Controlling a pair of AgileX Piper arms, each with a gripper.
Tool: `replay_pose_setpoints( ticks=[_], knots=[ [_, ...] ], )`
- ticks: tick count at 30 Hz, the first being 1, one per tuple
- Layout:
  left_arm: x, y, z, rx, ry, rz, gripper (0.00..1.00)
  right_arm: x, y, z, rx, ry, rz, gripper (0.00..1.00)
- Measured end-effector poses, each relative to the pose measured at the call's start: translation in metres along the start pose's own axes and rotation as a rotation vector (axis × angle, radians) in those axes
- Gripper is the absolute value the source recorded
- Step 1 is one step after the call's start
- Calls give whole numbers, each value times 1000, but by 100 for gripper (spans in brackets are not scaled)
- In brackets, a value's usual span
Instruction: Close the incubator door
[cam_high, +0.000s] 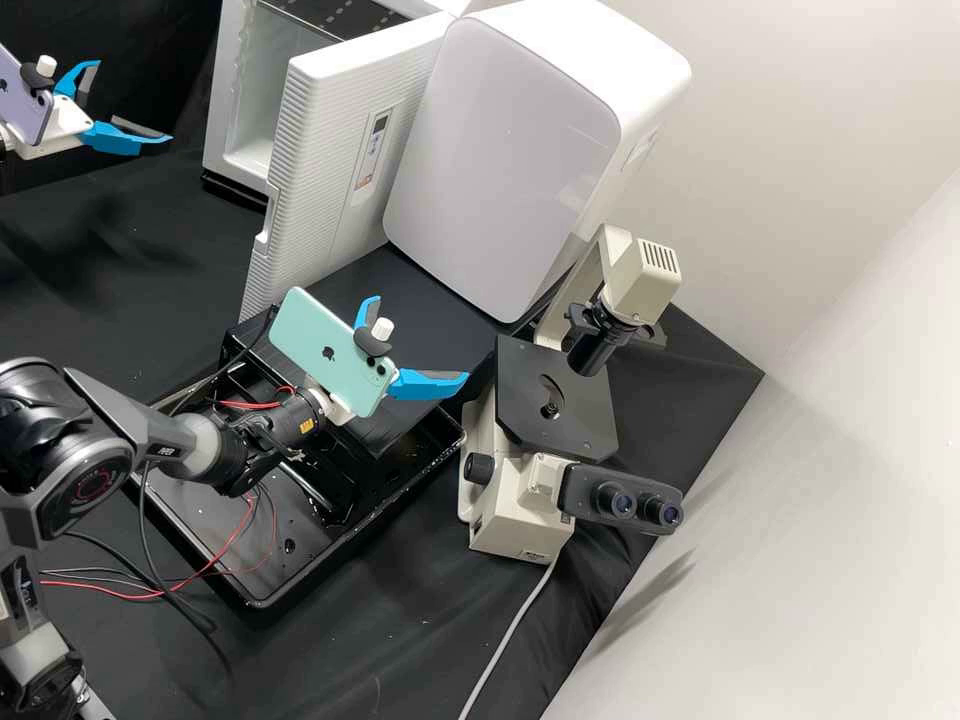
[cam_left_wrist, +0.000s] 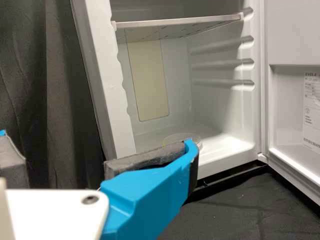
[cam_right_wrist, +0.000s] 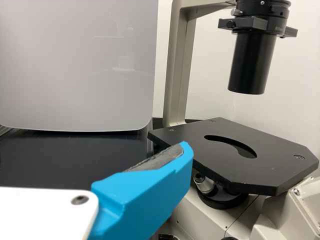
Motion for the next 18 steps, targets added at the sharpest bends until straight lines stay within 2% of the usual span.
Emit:
replay_pose_setpoints(
  ticks=[12,13,18],
  knots=[
    [0,0,0,0,0,0,100,0,0,0,0,0,0,100],
    [0,0,0,0,0,0,100,0,0,0,0,0,0,0],
    [0,0,0,0,0,0,100,0,2,-2,0,24,26,0]
  ],
)
